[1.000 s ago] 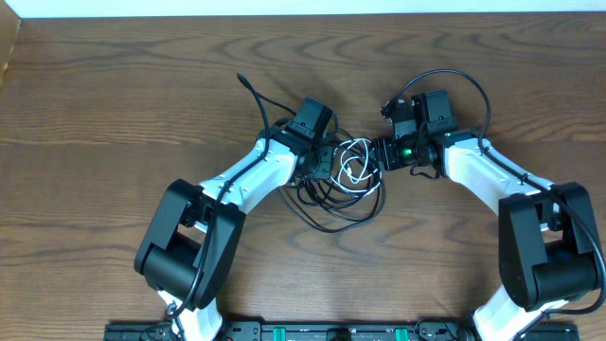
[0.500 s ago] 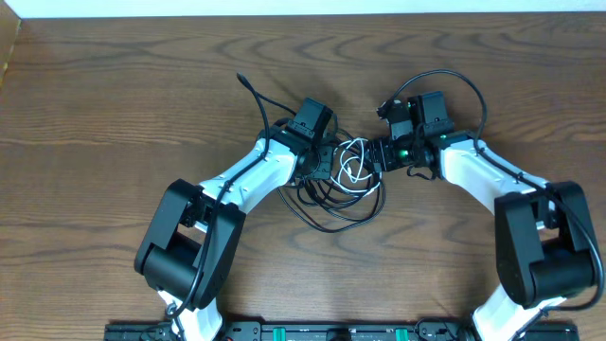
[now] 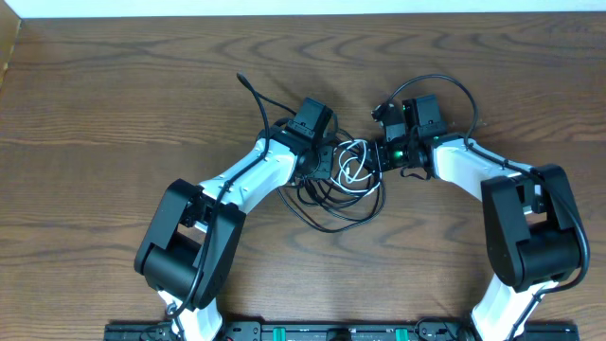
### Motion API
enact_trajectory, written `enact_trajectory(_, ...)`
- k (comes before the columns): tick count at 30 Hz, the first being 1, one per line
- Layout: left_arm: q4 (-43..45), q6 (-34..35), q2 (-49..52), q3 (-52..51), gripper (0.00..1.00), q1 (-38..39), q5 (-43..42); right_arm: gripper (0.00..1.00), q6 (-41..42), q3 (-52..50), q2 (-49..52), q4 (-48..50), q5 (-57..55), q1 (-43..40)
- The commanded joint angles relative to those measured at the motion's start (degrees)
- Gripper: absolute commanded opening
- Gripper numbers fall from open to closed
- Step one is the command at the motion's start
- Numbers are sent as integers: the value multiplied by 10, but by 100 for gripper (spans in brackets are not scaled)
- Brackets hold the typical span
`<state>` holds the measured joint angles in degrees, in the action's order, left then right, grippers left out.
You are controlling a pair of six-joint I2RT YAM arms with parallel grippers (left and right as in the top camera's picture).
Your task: Untangle cables
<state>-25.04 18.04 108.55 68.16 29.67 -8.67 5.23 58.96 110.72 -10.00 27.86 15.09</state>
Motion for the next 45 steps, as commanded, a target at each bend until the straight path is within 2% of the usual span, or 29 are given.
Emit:
enact_trajectory(1, 3, 3, 4, -5, 8, -1, 3, 8, 5, -7, 21, -4, -2, 1)
enact_trajectory(2, 3, 3, 4, -5, 8, -1, 3, 2, 5, -7, 21, -2, -3, -1)
enact_trajectory(3, 3, 3, 4, -5, 8, -1, 3, 1, 9, -7, 21, 0, -3, -2)
enact_trajectory(10, 3, 3, 4, -5, 8, -1, 3, 1, 16, -1, 16, 3, -2, -32)
enact_trajectory(16, 3, 3, 4, -5, 8, -1, 3, 1, 16, -1, -35, -8, 31, -61)
enact_trajectory(31, 4, 3, 4, -5, 8, -1, 3, 1, 3, -1, -182, -78, 38, -62)
enact_trajectory(45, 3, 3, 4, -5, 8, -1, 3, 1, 0, -1, -212, -113, 28, -62)
